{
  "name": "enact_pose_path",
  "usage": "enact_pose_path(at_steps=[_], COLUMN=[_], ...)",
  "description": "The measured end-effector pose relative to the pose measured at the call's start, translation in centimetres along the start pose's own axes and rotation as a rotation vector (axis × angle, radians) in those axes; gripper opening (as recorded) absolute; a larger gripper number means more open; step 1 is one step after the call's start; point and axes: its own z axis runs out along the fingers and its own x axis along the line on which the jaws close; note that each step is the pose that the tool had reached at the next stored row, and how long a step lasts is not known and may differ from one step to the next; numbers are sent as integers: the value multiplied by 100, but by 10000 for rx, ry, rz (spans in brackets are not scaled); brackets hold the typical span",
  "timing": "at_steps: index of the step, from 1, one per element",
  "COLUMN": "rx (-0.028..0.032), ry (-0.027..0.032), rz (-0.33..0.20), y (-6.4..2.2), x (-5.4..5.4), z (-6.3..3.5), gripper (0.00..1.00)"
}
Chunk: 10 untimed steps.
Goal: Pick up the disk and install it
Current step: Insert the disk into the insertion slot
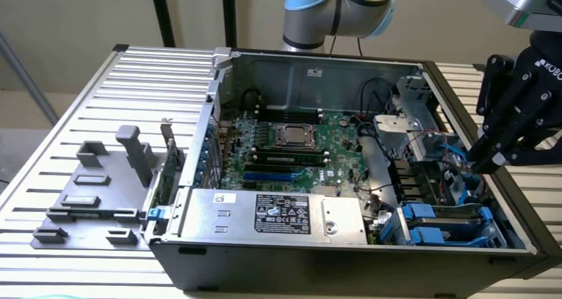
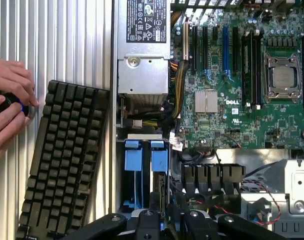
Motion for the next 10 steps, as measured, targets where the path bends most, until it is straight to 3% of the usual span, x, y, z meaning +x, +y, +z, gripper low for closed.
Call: enact_pose_path(at_steps=[3, 10], rx=[0, 8], ry=[0, -1], rz=[-1, -7], y=[-1, -28], x=[0, -17], z=[0, 6], gripper=[13, 13])
